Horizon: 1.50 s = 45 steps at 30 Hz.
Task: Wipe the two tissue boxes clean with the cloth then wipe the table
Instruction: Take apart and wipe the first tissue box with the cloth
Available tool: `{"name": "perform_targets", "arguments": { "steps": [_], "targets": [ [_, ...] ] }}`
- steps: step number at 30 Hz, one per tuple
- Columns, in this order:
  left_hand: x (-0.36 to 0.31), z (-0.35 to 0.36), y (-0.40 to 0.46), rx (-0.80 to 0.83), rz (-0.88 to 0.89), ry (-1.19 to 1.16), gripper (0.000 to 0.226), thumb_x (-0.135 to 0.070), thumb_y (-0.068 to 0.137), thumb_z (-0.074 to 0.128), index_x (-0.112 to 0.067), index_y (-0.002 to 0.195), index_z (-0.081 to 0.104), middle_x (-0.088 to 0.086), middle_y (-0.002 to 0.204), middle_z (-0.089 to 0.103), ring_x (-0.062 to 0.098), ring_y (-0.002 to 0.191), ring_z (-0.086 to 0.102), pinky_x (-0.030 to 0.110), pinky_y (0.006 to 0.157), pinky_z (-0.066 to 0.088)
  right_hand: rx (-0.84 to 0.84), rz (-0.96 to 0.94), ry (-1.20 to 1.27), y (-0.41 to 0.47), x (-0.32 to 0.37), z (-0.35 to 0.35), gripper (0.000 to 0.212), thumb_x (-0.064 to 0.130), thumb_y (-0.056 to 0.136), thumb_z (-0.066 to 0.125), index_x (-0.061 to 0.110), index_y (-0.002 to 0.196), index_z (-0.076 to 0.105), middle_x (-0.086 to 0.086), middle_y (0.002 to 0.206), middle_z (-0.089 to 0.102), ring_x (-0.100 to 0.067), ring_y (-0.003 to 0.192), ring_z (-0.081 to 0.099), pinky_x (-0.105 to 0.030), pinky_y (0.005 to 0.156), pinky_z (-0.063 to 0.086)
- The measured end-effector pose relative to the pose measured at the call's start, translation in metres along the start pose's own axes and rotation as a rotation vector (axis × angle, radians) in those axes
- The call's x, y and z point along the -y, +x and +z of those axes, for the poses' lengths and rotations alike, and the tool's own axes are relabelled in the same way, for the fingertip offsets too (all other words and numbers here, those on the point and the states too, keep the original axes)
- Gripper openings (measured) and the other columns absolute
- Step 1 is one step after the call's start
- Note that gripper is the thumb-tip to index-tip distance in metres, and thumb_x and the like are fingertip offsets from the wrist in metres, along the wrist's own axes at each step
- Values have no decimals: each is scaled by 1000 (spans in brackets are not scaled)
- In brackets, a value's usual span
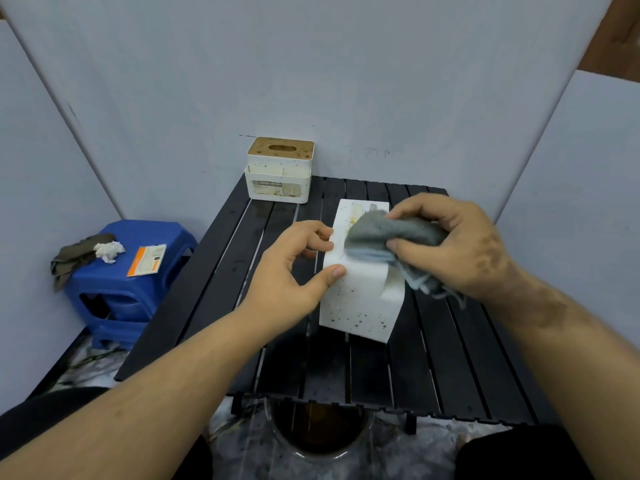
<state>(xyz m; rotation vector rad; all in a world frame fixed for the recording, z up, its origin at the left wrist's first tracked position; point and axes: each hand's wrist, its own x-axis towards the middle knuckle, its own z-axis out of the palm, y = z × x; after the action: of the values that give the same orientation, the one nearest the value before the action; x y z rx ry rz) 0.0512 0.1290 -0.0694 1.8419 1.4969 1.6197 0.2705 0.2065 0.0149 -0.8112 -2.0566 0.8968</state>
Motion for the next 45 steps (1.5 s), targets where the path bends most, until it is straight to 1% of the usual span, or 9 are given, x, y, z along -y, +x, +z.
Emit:
{"name": "perform_targets", "arguments": {
  "steps": [3,7,14,19,23,30,34,39,45],
  "targets": [
    [0,3,0,-26,-42,-17,23,-28,85,74,-14,99,62,-5,125,63,24,120,60,46,96,53,-160,57,-30,4,-5,5,25,2,84,74,23,97,67,-2,83,70,-25,55,68,-36,39,56],
    [-2,3,-2,-58,-109,-6,24,-26,87,73,-19,108,63,-11,125,65,17,118,62,45,97,53,-18,-36,-79,-3,5,8,27,5,81,76,29,92,70,6,79,69,-21,52,69,-36,41,57],
    [-18,24,-18,-96,-362,71,68,-56,71,81,-35,124,43,-18,124,55,1,117,52,17,90,43,-192,81,13,0,-5,12,26,5,83,77,28,94,70,5,96,69,-22,56,70,-36,38,56],
    [-29,42,-15,-176,-405,-6,77,-50,62,91,-34,118,42,-16,118,54,3,112,56,27,89,53,-40,-181,-233,-1,6,20,34,10,76,82,36,96,73,9,100,70,-11,91,70,-30,80,58],
    [-27,44,-10,-233,-443,-15,71,-53,56,88,-42,112,45,-22,113,57,12,114,56,40,90,55,-134,66,-53,22,-1,8,25,8,85,77,31,93,71,-9,81,72,-28,56,70,-36,42,58],
    [-28,43,-8,-254,-479,-179,67,-21,60,97,-32,111,54,-16,106,65,-12,95,59,8,71,49,42,-160,-329,31,6,28,23,22,76,84,33,92,72,15,91,71,-6,83,68,-26,73,58],
    [-28,40,-5,-217,-490,-195,67,-16,61,97,-28,112,56,-15,110,65,-15,96,57,3,72,44,-91,89,-202,62,-4,12,18,20,80,83,28,90,70,-9,80,71,-21,46,65,-40,39,56],
    [-23,41,-2,-211,-501,-212,72,-18,59,98,-30,118,57,-11,112,68,-8,101,62,6,75,47,100,-90,-328,57,4,34,26,30,70,89,31,88,71,14,85,71,-3,76,66,-15,67,53],
    [-21,41,1,-190,-506,-171,69,-17,59,98,-37,110,56,-15,110,66,-9,101,58,3,74,43,-124,123,-245,89,-23,12,24,25,73,88,29,86,68,-2,84,72,-15,47,65,-24,42,51]
  ]
}}
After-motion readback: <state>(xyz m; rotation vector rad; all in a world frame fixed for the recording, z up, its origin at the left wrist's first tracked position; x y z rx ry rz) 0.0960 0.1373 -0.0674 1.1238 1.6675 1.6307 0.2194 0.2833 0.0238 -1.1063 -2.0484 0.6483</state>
